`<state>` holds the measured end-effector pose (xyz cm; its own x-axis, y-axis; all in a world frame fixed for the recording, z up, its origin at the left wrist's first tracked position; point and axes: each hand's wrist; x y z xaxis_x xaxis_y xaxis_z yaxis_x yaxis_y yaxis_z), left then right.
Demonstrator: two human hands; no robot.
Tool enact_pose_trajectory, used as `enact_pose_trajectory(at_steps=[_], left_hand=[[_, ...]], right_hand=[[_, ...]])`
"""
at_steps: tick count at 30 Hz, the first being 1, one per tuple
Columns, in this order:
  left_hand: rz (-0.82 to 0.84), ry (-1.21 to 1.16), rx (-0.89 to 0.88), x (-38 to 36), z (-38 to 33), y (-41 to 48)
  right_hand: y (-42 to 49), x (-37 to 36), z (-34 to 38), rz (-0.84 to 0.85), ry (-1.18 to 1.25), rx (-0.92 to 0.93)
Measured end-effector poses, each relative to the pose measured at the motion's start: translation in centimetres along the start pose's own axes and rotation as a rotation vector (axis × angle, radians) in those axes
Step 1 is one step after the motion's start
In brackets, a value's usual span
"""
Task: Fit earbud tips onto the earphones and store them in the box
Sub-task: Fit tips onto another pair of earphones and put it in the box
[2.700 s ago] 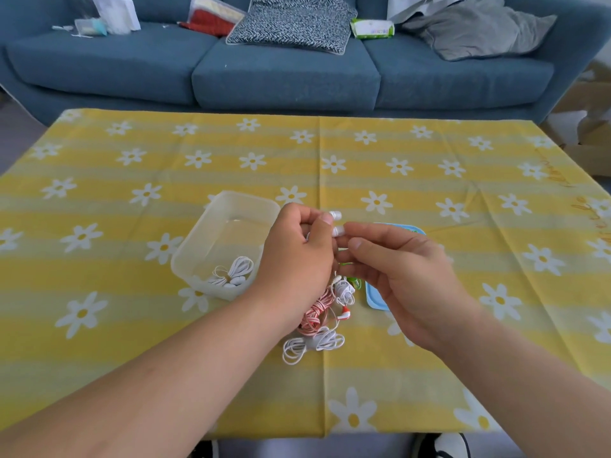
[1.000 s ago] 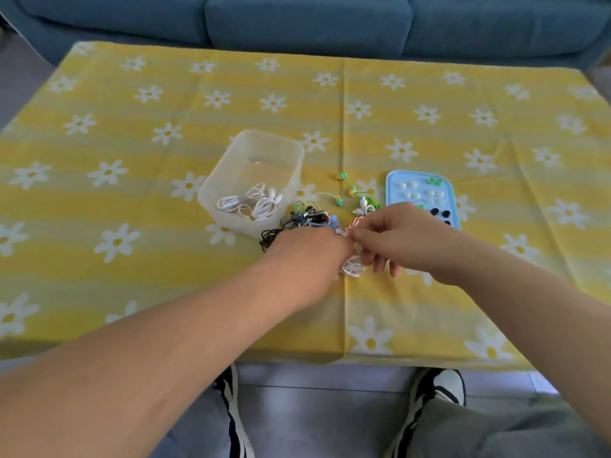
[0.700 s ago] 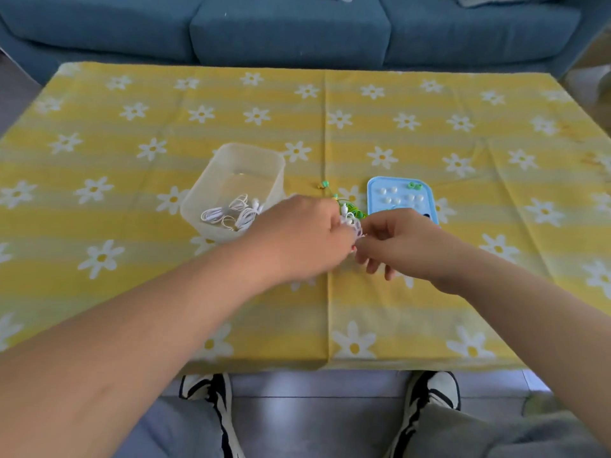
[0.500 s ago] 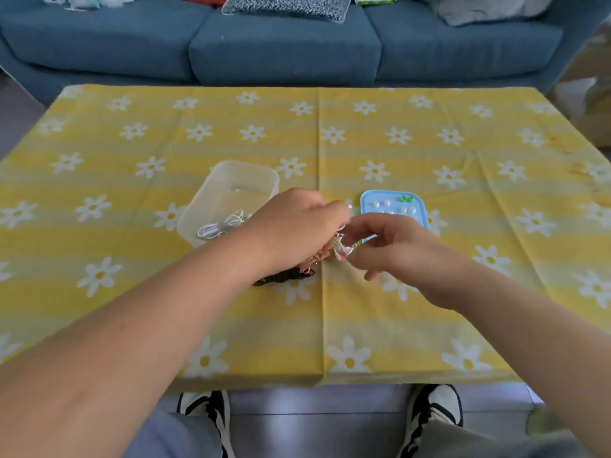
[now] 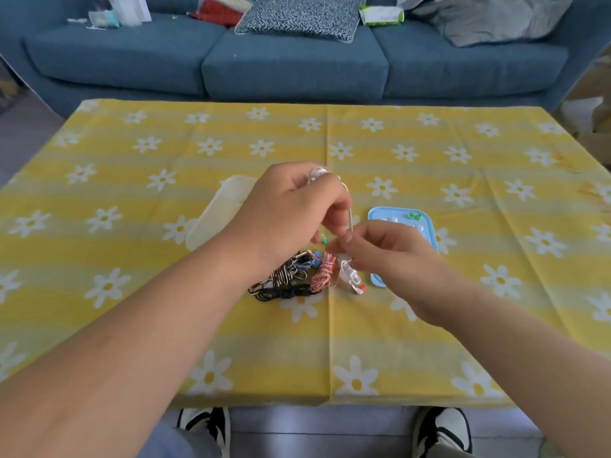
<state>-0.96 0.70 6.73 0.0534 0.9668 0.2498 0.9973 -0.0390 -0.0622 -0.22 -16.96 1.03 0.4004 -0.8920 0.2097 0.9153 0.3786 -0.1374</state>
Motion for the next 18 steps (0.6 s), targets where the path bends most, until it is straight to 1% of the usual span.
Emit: enact_pose_trajectory(at_steps=[4, 6, 8, 9, 11, 13, 15, 18], left_hand=[[-0.073, -0.154, 0.063, 0.9, 0.1, 0.3], [-0.127, -0.205, 0.080, 1.3, 0.1, 0.3], [-0.159, -0.186, 0.100, 1.7, 0.3, 0.4], [-0.150, -0.135, 0.124, 1.8, 0.5, 0.4], [-0.076, -0.009, 0.200, 1.7, 0.9, 0.3], [0.027, 0.057, 0.280, 1.3, 1.3, 0.1], [0.088, 0.062, 0.339, 0.8, 1.6, 0.0], [0.171, -0.035, 0.385, -0.2, 1.9, 0.0]], right_hand=[[0.6, -0.2, 0.6, -0.011, 0.309, -0.110], [0.7, 0.0, 0.7, 0.021, 0.454, -0.150], [0.7, 0.2, 1.1, 0.049, 0.568, -0.183], [0.8, 0.2, 1.2, 0.037, 0.592, -0.199], [1.0, 0.3, 1.2, -0.015, 0.591, -0.220], [1.2, 0.4, 1.1, -0.068, 0.536, -0.226], [1.3, 0.4, 1.0, -0.098, 0.430, -0.223], [1.1, 0.6, 0.9, -0.113, 0.246, -0.174]])
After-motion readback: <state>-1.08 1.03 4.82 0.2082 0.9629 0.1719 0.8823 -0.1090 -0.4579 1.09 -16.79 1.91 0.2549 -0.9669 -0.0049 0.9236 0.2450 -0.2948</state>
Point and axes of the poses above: each hand's wrist, its own y-axis towards the middle knuckle, its own x-axis out of the back of the hand, z = x × y, and after that the axes turned 4 degrees about x, right-handed
